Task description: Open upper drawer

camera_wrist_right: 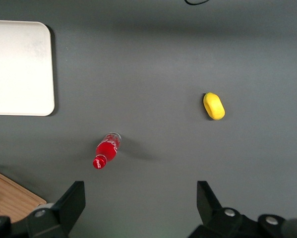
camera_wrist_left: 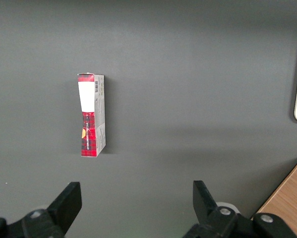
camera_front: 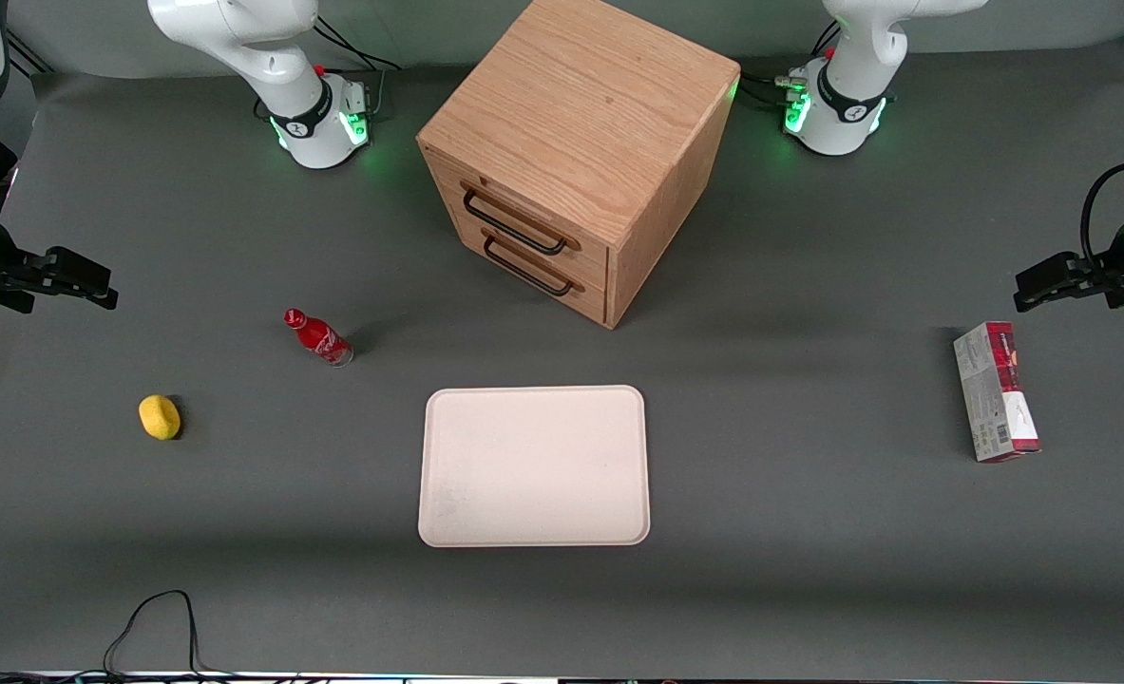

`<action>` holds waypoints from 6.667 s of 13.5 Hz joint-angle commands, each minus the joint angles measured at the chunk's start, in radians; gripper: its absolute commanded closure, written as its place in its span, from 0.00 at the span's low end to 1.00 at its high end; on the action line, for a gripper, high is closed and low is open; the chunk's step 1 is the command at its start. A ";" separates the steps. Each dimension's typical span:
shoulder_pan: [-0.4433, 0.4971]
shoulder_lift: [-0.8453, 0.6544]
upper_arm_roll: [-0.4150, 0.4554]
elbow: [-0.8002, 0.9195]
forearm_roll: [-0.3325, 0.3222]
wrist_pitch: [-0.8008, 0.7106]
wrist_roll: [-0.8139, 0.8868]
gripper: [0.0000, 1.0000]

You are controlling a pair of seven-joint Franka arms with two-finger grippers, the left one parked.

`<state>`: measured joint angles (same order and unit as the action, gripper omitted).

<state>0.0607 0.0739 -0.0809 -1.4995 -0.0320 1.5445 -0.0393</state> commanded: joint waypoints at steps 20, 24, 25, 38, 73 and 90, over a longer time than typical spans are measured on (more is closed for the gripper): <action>0.629 0.146 -0.005 0.108 0.090 0.002 -0.164 0.00; 0.692 0.145 -0.005 0.090 0.087 0.002 -0.237 0.00; 0.706 0.145 -0.005 0.079 0.090 0.009 -0.281 0.00; 0.708 0.119 -0.019 -0.163 0.303 0.161 -0.344 0.00; 0.708 0.162 -0.060 -0.304 0.254 0.402 -0.341 0.00; 0.625 0.274 -0.085 -0.154 0.213 0.393 -0.385 0.00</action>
<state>0.6981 0.3023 -0.1652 -1.7183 0.1961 1.9507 -0.3760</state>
